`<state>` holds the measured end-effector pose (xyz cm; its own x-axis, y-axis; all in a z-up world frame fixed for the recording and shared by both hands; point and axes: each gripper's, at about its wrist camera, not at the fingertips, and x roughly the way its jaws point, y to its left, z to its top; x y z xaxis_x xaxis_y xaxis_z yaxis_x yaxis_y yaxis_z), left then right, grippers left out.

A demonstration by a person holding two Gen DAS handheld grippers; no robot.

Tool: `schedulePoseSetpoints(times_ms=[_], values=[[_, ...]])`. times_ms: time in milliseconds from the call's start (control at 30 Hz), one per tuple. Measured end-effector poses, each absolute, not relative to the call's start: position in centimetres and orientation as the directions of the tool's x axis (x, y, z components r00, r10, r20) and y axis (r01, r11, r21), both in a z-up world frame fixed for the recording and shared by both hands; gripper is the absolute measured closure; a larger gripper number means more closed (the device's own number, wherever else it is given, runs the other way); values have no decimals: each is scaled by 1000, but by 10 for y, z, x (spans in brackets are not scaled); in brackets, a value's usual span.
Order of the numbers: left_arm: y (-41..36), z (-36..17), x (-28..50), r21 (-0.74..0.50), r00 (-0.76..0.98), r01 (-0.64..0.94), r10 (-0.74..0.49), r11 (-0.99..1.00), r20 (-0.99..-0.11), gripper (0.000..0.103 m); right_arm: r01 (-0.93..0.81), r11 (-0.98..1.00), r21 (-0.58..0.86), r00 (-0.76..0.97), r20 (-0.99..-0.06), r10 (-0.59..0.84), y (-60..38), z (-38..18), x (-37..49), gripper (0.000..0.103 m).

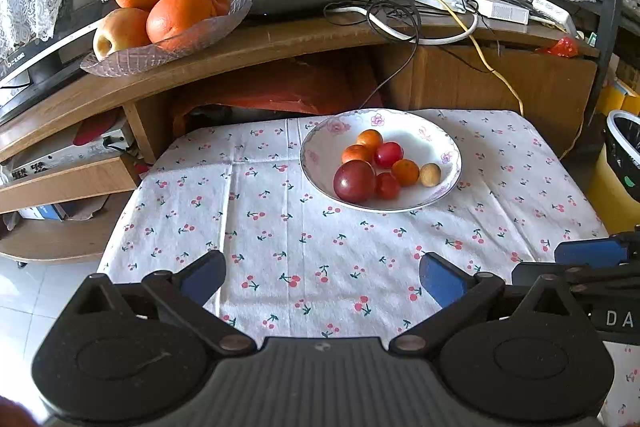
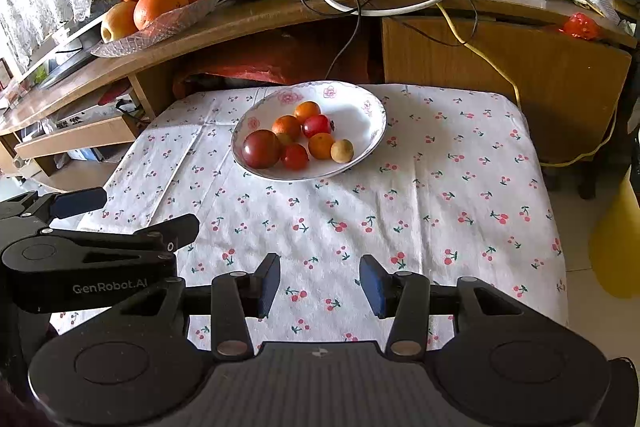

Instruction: Organize fruits

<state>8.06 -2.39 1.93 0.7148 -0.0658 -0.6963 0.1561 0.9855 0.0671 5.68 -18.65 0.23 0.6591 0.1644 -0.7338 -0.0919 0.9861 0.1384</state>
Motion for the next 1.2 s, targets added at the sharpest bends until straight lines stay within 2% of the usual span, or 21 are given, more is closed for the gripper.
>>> schedulePoseSetpoints(times_ms=[1200], values=[[-25, 16, 26, 63, 707, 166, -74, 984, -704, 0, -76, 987, 143, 666, -730, 157, -182, -1, 4, 62]])
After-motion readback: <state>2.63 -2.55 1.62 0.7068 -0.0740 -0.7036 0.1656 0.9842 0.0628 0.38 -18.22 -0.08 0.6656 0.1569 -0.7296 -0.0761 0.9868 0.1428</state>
